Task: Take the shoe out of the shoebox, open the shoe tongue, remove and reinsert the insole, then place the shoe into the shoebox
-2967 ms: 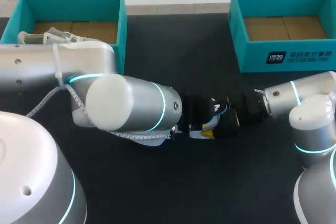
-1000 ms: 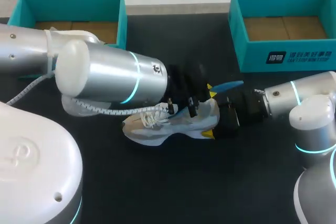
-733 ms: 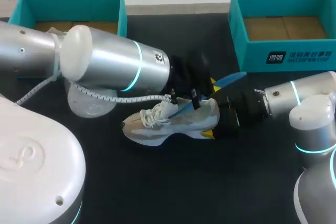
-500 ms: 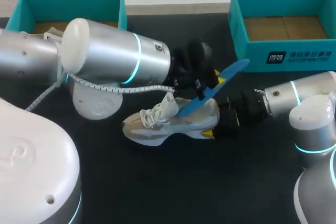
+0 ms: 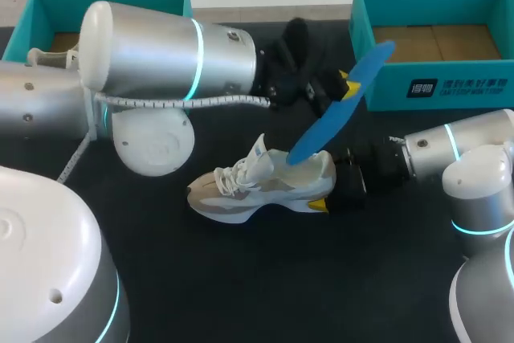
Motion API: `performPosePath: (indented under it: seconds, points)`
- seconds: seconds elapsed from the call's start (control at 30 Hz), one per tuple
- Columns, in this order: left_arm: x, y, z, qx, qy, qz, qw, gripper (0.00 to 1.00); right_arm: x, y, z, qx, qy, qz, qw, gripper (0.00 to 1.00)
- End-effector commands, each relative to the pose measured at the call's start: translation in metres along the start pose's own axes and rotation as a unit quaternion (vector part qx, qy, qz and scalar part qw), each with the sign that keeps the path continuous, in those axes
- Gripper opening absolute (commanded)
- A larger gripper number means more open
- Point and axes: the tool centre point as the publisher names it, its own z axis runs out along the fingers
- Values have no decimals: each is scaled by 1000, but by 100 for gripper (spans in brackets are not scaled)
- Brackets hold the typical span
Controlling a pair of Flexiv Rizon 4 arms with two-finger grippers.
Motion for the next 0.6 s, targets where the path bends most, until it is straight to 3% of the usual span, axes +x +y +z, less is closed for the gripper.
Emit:
performPosePath:
  seconds: [0.03,0.3,0.6]
  points:
    - [-8,-12,-19,15,223,-15,975,0,-1,-3,5,2,-1,0,1000,0]
    - [-29,-42,-48,79,309,-98,943,0,-1,-3,5,2,-1,0,1000,0]
    - [-45,-52,-67,99,414,-141,894,0,-1,-3,5,2,-1,0,1000,0]
